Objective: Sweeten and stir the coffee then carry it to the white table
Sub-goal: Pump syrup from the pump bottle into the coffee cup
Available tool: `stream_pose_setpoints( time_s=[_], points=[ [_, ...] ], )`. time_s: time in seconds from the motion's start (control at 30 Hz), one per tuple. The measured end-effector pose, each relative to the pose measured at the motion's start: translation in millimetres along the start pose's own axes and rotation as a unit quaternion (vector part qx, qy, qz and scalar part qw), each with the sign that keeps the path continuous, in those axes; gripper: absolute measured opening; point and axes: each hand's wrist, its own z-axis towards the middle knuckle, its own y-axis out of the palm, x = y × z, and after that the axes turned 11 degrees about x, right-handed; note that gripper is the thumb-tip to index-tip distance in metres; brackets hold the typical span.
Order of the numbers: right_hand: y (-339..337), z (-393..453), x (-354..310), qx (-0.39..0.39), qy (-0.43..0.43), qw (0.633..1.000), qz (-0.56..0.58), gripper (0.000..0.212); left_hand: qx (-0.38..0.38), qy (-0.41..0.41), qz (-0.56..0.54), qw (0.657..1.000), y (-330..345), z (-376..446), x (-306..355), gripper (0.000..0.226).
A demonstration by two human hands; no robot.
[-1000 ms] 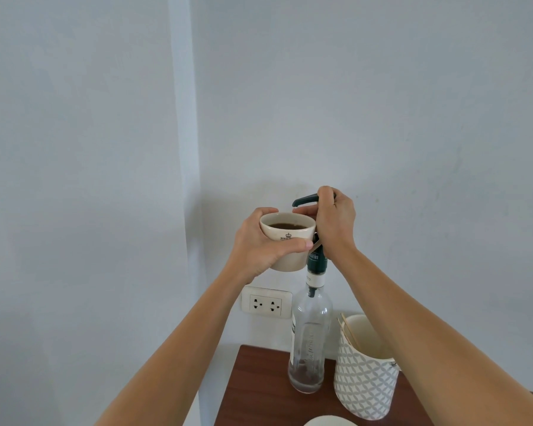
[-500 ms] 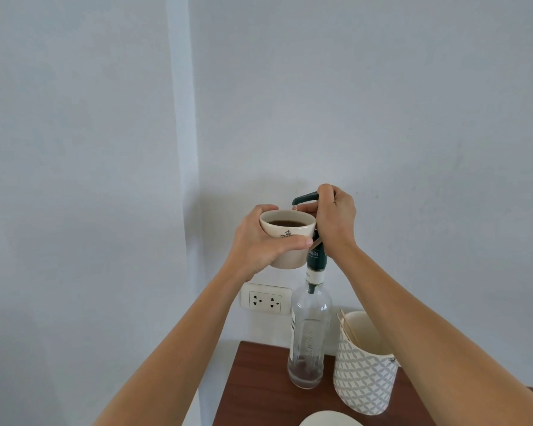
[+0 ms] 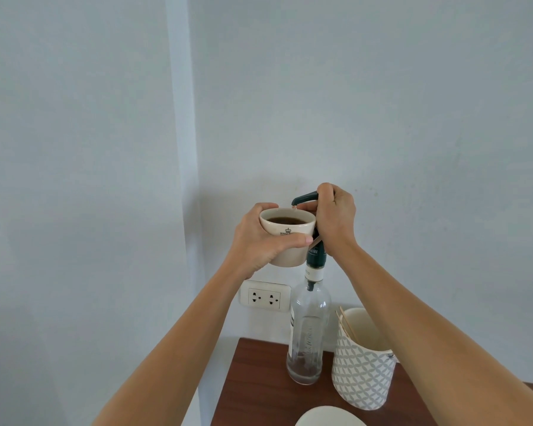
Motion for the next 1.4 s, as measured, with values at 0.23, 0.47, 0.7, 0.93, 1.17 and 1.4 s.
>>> stream_pose_setpoints(
  time_s=[0.23,0.47,0.7,0.93,1.17,1.4],
  points=[
    [-1.6,0.5,0.1,-0.004,-0.002,1.0,-0.009,0.034,-0.002,-0.004,-0.001,1.0,0.6,-1.1,0.9,0.089],
    [-1.9,-0.9,-0.2,-0.009,-0.006,1.0,-0.019,0.033,-0.005,-0.003,-0.001,1.0,-0.2,-3.4,2.7,0.096],
    [-3.5,-4.3,-6.5,-0.01,0.029,1.0,0.0,0.036,-0.004,0.001,0.014,1.0,-2.9,-5.3,8.3,0.102],
    [0.5,-2.1,-6.3,-0.012,0.059,0.998,0.038,0.035,-0.007,-0.002,0.017,1.0,-5.9,-3.5,13.7,0.105],
    [-1.0,0.6,-3.4,-0.011,0.033,0.999,0.034,0.023,-0.008,-0.006,0.012,1.0,-1.2,-1.4,10.1,0.104],
    [0.2,1.3,-2.6,-0.013,0.036,0.998,0.042,0.023,-0.008,-0.005,0.009,1.0,-1.6,-1.0,10.5,0.106]
  ],
)
